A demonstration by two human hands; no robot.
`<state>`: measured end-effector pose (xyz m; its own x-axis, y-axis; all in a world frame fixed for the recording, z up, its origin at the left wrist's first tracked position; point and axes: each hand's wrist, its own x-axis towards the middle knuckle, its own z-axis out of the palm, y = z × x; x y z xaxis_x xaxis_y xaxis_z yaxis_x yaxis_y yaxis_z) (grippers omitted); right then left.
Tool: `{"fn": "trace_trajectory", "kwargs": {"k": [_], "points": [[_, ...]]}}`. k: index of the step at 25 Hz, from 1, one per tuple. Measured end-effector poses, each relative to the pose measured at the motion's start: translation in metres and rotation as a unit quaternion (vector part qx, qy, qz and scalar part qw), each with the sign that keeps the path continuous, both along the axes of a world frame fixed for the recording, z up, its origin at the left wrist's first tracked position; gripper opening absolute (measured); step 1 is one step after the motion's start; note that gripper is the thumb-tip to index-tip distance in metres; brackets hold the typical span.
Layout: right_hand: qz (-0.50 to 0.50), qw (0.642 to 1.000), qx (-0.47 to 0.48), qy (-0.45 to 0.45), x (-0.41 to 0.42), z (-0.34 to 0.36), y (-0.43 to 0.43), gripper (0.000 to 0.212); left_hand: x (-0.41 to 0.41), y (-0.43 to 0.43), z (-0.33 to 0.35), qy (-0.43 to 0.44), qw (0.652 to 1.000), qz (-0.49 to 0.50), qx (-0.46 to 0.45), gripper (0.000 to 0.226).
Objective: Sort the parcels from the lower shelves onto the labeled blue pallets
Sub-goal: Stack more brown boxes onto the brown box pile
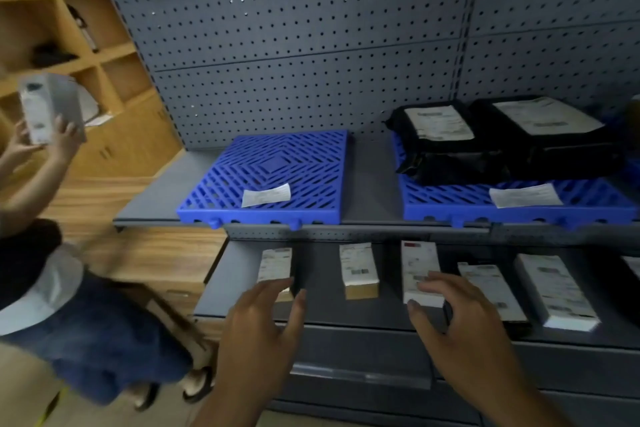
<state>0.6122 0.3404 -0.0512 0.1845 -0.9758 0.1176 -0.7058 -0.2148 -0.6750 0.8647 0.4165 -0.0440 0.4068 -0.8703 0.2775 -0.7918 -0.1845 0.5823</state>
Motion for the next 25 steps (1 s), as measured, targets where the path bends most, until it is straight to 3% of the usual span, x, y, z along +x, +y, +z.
{"fn": "trace_trajectory", "kwargs": {"k": [6, 16, 21, 23, 25], "points": [[0.029, 0.997, 0.048, 0.047, 0.039, -0.028, 0.011, 0.030, 0.045, 0.000, -0.034, -0.001, 0.998, 0.032, 0.054, 0.041], [-0.058, 0.997, 0.024, 0.044, 0.123, -0.039, -0.006, 0.032, 0.126, -0.044, -0.052, -0.018, 0.998, -0.022, 0.052, 0.039], [-0.061, 0.996, 0.058, 0.038, 0.132, -0.064, -0.032, 0.026, 0.142, -0.068, -0.071, -0.008, 0.996, -0.036, 0.083, 0.040], [-0.091, 0.992, 0.091, 0.017, 0.136, -0.093, -0.061, 0.027, 0.161, -0.091, -0.108, 0.035, 0.995, -0.002, 0.096, 0.050], [-0.116, 0.988, 0.099, -0.010, 0.137, -0.145, -0.105, 0.038, 0.182, -0.120, -0.159, 0.125, 0.985, 0.070, 0.094, 0.076]]}}
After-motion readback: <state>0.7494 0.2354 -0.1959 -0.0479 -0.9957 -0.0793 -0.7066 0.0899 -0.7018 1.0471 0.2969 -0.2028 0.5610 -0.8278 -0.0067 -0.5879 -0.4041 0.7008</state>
